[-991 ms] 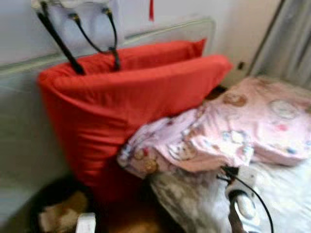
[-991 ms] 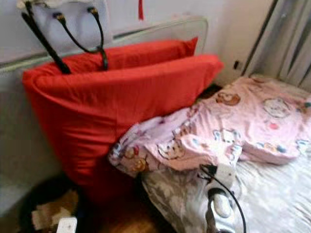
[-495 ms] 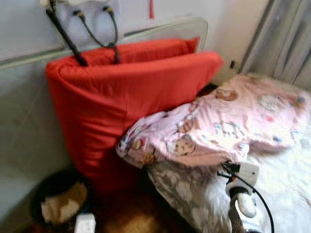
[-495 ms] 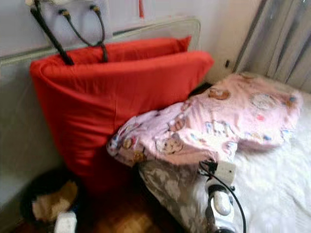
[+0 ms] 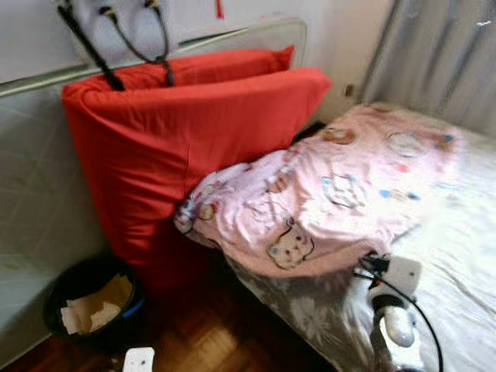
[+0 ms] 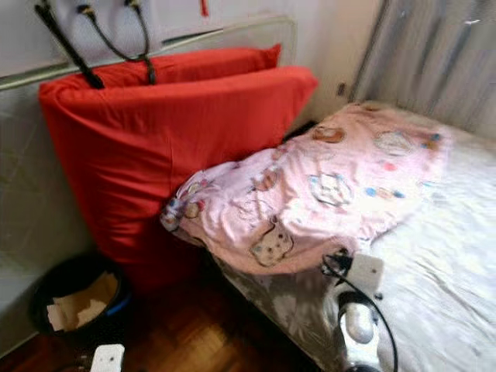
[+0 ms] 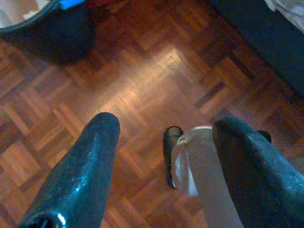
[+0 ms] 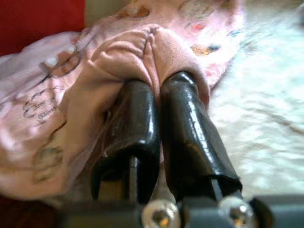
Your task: Clean up the room
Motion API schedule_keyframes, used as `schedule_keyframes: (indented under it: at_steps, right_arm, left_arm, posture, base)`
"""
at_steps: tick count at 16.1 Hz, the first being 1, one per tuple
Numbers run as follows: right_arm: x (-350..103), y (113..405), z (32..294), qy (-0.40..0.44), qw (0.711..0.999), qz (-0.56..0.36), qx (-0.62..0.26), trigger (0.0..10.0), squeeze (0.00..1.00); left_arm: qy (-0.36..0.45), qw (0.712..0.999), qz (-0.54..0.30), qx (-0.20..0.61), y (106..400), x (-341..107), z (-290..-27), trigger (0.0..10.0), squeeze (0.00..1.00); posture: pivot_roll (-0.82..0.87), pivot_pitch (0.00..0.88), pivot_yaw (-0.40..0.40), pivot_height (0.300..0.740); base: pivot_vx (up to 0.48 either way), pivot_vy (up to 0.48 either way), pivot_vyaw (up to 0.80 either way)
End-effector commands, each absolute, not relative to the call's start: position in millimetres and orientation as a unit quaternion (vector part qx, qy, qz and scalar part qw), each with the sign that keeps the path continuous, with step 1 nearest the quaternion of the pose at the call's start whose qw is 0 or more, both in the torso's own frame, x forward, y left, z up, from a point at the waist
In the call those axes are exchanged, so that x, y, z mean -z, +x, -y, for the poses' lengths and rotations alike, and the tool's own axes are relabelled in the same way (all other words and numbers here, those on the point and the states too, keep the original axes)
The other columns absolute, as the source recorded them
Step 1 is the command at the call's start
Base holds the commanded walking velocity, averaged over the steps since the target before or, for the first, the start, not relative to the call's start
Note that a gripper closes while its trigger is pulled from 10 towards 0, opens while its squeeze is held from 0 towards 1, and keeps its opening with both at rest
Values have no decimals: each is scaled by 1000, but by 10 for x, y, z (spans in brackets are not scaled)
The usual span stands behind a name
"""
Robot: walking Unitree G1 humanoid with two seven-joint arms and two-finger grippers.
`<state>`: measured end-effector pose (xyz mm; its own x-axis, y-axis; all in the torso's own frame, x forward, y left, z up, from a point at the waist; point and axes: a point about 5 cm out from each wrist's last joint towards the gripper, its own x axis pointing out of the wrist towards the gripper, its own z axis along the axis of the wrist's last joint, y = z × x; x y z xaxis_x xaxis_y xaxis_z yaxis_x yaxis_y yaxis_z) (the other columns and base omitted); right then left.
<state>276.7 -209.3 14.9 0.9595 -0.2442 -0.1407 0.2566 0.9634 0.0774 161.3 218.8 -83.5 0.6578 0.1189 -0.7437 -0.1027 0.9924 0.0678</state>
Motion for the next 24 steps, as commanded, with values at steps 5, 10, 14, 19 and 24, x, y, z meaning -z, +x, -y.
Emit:
schedule_keyframes:
  at_steps: [5,10,14,19,24]
  right_arm:
    - [-273,2832,2034,26,994,-28,103,10000,0]
    - [18,2656,2011,20,988,-120,95,10000,0]
    - [313,2443,2027,51,968,-227,96,10000,0]
    - [525,2255,1986,54,944,-318,73,10000,0]
    - [601,2168,1926,80,934,-344,48,10000,1000]
  left_arm:
    - [25,906,-419,-53,1552,861,-2191,10000,0]
    - [27,906,-419,-49,1537,870,-2165,10000,0]
    - [30,908,-415,-43,1553,865,-2141,10000,0]
    - [31,912,-406,-39,1600,847,-2114,10000,0]
    - [30,909,-413,-39,1597,853,-2120,10000,0]
  posture:
    - [69,0,-59,740]
    - [67,0,-59,740]
    - [65,0,-58,740]
    - [66,0,-57,740]
    - [64,0,-56,740]
  base:
    - [0,0,0]
    - [0,0,0]
    - [0,0,0]
    - [0,0,0]
    - [0,0,0]
